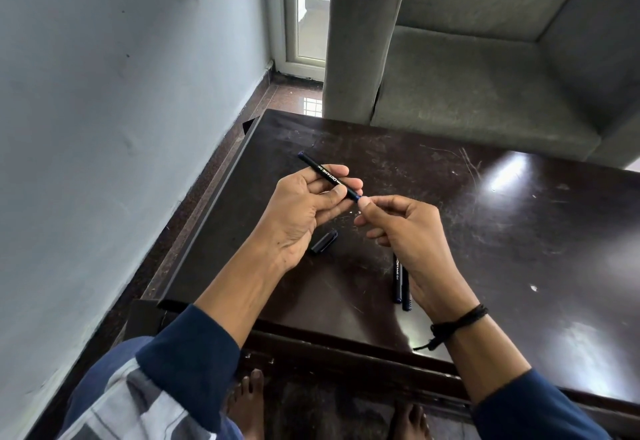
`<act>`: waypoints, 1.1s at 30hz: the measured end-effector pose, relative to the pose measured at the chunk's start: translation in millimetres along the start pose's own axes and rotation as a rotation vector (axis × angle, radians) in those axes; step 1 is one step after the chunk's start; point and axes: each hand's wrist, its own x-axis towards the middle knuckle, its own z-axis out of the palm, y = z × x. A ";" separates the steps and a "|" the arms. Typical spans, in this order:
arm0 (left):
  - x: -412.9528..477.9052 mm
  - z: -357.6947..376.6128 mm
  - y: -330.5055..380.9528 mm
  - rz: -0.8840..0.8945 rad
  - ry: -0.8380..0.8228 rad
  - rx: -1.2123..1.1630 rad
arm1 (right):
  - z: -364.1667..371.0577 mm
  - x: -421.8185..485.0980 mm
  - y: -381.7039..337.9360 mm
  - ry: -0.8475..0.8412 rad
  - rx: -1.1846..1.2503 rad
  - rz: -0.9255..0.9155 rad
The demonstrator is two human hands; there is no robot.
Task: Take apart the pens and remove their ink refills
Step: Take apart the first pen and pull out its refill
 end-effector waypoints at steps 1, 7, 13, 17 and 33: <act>0.0 -0.2 0.0 -0.001 -0.001 0.000 | 0.5 0.1 0.2 0.007 -0.004 0.001; -1.2 0.8 -0.6 -0.005 0.002 0.003 | 2.6 2.1 6.1 0.024 0.004 -0.023; -1.1 1.5 0.7 -0.003 0.006 -0.004 | 1.2 2.1 4.4 0.029 0.029 -0.007; 0.0 0.9 -0.9 -0.014 0.008 0.003 | 2.0 2.8 6.3 0.044 0.011 -0.033; -1.4 -0.1 -0.9 -0.027 -0.006 0.014 | 1.2 5.3 11.0 0.047 0.045 -0.082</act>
